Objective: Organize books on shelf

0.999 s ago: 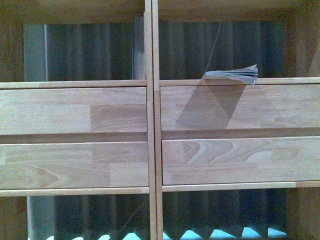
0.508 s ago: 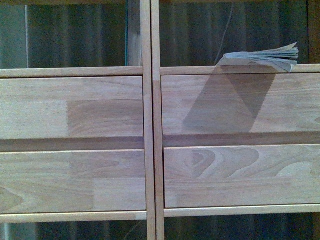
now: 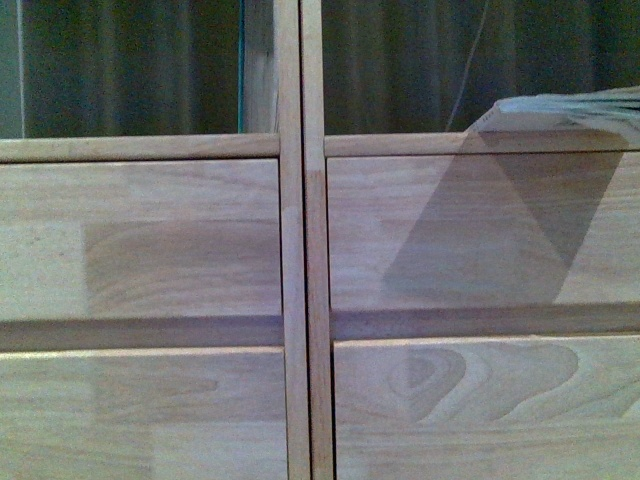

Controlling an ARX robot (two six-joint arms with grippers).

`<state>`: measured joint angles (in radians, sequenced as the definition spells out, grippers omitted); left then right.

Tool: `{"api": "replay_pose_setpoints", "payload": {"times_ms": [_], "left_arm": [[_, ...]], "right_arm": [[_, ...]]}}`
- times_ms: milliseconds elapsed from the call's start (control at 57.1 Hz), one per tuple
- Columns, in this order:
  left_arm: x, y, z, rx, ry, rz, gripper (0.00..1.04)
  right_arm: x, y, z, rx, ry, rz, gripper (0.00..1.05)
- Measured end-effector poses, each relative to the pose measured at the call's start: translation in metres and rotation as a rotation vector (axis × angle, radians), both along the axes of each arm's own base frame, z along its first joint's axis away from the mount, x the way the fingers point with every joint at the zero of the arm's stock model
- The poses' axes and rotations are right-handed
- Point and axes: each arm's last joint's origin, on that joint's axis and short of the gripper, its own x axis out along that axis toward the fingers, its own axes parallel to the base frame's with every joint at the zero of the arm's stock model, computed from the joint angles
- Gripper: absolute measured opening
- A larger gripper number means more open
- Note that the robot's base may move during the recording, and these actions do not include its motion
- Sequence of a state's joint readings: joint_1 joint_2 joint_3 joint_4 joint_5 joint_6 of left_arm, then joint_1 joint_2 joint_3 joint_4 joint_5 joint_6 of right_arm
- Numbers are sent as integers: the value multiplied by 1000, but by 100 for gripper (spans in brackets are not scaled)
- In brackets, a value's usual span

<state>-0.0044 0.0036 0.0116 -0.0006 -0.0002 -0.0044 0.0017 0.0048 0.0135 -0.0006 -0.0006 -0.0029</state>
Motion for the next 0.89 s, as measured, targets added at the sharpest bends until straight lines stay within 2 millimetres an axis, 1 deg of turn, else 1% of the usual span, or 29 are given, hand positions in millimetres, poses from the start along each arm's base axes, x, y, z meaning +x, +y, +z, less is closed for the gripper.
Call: {"api": "replay_pose_setpoints", "payload": {"times_ms": [596,613,648,666,683,754,806,824,894], "left_arm": [[0,0,0,0,0,0,97],[0,0,0,0,0,0,97],[0,0,0,0,0,1,97],[0,0,0,0,0,0,97],[0,0,0,0,0,0,97],[0,0,0,0,0,0,97],[0,0,0,0,0,1,97],[0,0,0,0,0,0,97],[0,0,0,0,0,0,97]], "right_arm": [[0,0,0,3,0,0,98],[0,0,0,5,2,7,98],[1,0,0,40,74,105,98],[1,-1,1,48,90,111,98],[2,-1,2,86,134,178,98],[9,-2,14,193,185,297,98],[18,-1,29,268,179,363,98],[24,0,40,307,165,380,98],[41,4,68,414,111,403,98]]}}
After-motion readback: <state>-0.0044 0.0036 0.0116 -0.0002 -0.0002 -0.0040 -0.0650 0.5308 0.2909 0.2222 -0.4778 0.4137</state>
